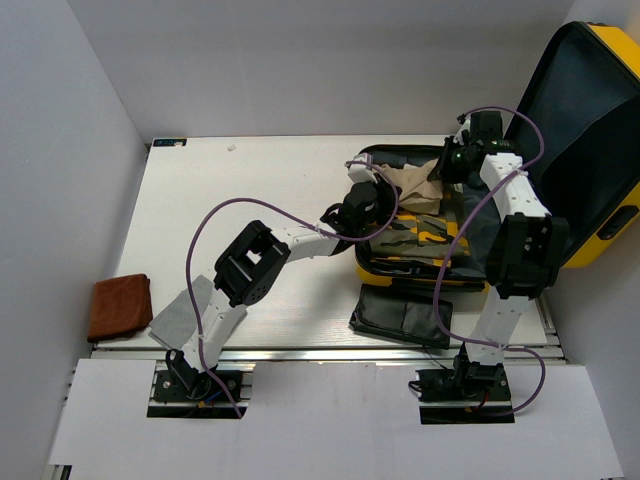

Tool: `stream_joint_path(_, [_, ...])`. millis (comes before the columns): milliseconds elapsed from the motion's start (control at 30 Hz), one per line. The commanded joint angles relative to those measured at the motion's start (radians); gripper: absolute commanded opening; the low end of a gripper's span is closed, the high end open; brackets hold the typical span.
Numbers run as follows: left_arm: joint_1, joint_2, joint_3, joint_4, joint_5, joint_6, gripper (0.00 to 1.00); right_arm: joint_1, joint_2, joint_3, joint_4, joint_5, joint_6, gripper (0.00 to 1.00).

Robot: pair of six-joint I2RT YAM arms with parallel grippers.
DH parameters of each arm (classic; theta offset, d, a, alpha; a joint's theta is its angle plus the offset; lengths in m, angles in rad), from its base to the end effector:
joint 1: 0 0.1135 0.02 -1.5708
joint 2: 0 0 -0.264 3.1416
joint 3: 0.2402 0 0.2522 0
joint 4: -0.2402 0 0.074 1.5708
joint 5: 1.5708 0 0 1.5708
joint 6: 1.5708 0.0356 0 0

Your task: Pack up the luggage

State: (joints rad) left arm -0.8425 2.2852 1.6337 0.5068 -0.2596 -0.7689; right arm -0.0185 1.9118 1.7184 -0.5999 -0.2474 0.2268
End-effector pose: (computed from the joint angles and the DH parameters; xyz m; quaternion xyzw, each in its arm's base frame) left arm 0.3605 -0.3905 0.1965 -0.0570 0.7526 -0.4001 0.5199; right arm 0.4364 0.0006 0.2968 0.0659 0.9171 0.1527 0.3622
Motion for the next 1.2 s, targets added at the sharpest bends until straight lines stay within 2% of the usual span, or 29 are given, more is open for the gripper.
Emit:
stream_joint_path(0, [-0.012, -0.085, -0.101, -0.03, 0.02, 0.011, 0.25, -0.023, 0.075, 0.032, 0.008, 0.102, -0.044, 0.0])
stream_joint_path(33, [-0.012, -0.096, -0.127, -0.03, 0.014, 0.011, 0.44, -0.027, 0.082, 0.027, 0.012, 0.114, -0.046, 0.0])
stream_joint_path(67, [-0.012, -0.125, -0.149, -0.03, 0.025, 0.014, 0.52, -0.031, 0.09, 0.021, 0.018, 0.135, -0.053, 0.0])
stream_joint_path(133, [-0.012, -0.182, -0.216, -0.042, 0.036, 0.032, 0.65, -0.037, 0.111, 0.027, 0.023, 0.154, -0.07, 0.0])
stream_joint_path(233, [-0.003, -0.248, -0.277, -0.063, 0.043, 0.072, 0.74, -0.046, 0.121, 0.084, 0.006, 0.171, -0.08, 0.0])
stream_joint_path(267, [-0.003, -0.288, -0.281, -0.073, 0.045, 0.082, 0.8, -0.049, 0.116, 0.093, 0.011, 0.181, -0.078, 0.03])
stream_joint_path(367, [-0.003, -0.346, -0.239, -0.126, 0.057, 0.134, 0.98, -0.051, 0.099, 0.148, -0.009, 0.163, -0.079, 0.28])
stream_joint_path(400, [-0.003, -0.357, -0.217, -0.149, 0.056, 0.155, 0.98, -0.051, 0.086, 0.164, -0.014, 0.155, -0.084, 0.45])
stream_joint_path(467, [0.006, -0.366, -0.14, -0.229, 0.08, 0.168, 0.98, -0.047, 0.064, 0.193, -0.038, 0.142, -0.092, 0.58])
stream_joint_path(500, [0.006, -0.375, -0.115, -0.266, 0.089, 0.177, 0.98, -0.046, 0.035, 0.196, -0.043, 0.139, -0.093, 0.68])
stream_joint_path(567, [0.006, -0.378, -0.04, -0.309, 0.085, 0.21, 0.98, -0.041, -0.029, 0.169, -0.029, 0.132, -0.102, 0.77])
stream_joint_path(600, [0.006, -0.374, -0.008, -0.38, 0.068, 0.218, 0.98, -0.041, -0.048, 0.15, -0.021, 0.129, -0.103, 0.89])
stream_joint_path(767, [0.028, -0.391, 0.181, -0.67, -0.078, 0.223, 0.98, -0.012, -0.126, 0.06, 0.015, 0.048, -0.167, 0.89])
stream_joint_path(800, [0.054, -0.401, 0.192, -0.779, -0.123, 0.208, 0.98, 0.008, -0.125, 0.052, 0.012, 0.021, -0.217, 0.89])
stream_joint_path(867, [0.075, -0.455, 0.189, -0.885, -0.177, 0.156, 0.98, 0.06, -0.097, 0.047, 0.0, -0.003, -0.263, 0.89])
stream_joint_path(933, [0.112, -0.544, 0.112, -1.043, -0.28, 0.099, 0.98, 0.115, -0.07, 0.046, -0.026, 0.026, -0.279, 0.89])
stream_joint_path(1033, [0.166, -0.692, -0.065, -1.287, -0.365, -0.074, 0.98, 0.149, -0.007, 0.023, -0.05, 0.153, -0.239, 0.89])
stream_joint_path(1067, [0.177, -0.735, -0.116, -1.411, -0.372, -0.19, 0.98, 0.152, 0.021, 0.009, -0.057, 0.181, -0.236, 0.89])
stream_joint_path(1133, [0.201, -0.82, -0.285, -1.514, -0.379, -0.312, 0.98, 0.17, 0.045, -0.008, -0.058, 0.302, -0.195, 0.89])
stream_joint_path(1167, [0.201, -0.907, -0.338, -1.612, -0.371, -0.433, 0.98, 0.176, 0.065, -0.011, -0.057, 0.318, -0.196, 0.89])
